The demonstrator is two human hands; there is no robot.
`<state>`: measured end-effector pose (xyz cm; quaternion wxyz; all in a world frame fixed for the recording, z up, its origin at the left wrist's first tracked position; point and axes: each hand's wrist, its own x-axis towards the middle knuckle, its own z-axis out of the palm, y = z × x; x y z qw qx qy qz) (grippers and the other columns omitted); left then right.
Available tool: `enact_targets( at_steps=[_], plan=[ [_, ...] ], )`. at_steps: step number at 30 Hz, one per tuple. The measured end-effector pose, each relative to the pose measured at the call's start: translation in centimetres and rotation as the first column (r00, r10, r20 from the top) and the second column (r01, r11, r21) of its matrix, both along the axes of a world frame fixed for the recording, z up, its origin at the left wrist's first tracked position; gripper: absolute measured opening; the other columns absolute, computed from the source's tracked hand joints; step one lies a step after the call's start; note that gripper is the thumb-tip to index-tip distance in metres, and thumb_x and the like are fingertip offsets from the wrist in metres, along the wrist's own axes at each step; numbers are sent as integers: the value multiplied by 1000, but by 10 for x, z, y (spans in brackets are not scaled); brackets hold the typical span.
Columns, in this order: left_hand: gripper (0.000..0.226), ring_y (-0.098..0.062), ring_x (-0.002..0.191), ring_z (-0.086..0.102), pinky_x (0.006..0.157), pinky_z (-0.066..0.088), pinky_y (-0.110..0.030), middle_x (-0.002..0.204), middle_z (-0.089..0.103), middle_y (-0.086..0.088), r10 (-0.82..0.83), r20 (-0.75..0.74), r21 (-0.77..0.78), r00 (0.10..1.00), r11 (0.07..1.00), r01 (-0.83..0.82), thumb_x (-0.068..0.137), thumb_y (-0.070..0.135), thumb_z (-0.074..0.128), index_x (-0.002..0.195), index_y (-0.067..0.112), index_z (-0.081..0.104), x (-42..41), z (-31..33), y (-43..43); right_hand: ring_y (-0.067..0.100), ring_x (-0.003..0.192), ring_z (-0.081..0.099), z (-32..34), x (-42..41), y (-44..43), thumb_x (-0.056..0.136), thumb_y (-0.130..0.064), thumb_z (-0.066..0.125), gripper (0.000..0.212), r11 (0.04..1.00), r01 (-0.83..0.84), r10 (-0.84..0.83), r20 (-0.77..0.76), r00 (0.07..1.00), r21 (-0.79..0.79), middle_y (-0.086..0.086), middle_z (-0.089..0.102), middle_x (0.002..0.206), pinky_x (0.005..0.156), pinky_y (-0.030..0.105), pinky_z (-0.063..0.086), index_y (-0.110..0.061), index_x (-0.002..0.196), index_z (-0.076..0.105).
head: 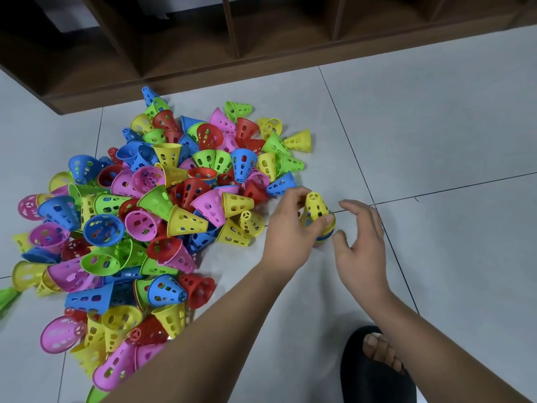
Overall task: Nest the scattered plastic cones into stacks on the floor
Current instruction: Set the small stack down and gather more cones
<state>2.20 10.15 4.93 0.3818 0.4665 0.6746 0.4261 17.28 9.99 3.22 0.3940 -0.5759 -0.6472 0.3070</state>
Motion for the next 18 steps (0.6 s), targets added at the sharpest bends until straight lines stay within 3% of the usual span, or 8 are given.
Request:
enact_targets(
  at_steps=[4, 8, 13, 18],
  plan=[
    [62, 3, 125, 58, 104, 47, -18, 134, 64, 14, -38, -112, -8, 993, 999, 38, 85, 40, 90, 136, 26, 57, -16, -20, -20, 12, 132, 51, 0, -11, 0, 87, -5, 64, 48, 992, -87, 80, 82, 993, 86, -8, 57, 138, 111, 39, 39, -19, 133, 61],
    [50, -9, 120, 62, 102, 53, -31, 129, 64, 10, -27, -324, -1, 946, 1000, 28, 88, 33, 86, 130, 22, 62, -55, -43, -47, 20, 127, 54, -5, -32, 1, 85, -6, 66, 47, 948, -285, 249, 228, 941, 140, -3, 58, 137, 107, 40, 41, -16, 130, 64],
    [42, -16, 122, 56, 100, 51, -39, 127, 62, 9, -1, -505, 3, 863, 1000, 3, 89, 21, 81, 127, 24, 63, -104, -53, -67, 23, 125, 54, -13, -74, 9, 86, -9, 67, 46, 845, -526, 456, 381, 804, 99, -2, 60, 134, 104, 42, 45, -16, 131, 64],
    [55, -23, 134, 54, 110, 50, -45, 144, 60, 3, -82, -591, -81, 803, 996, 43, 87, 19, 82, 138, 21, 63, -128, -62, -68, 24, 132, 51, -37, -100, 23, 90, -12, 59, 53, 745, -667, 586, 504, 634, -28, -3, 54, 148, 106, 44, 47, -18, 142, 57]
  ],
)
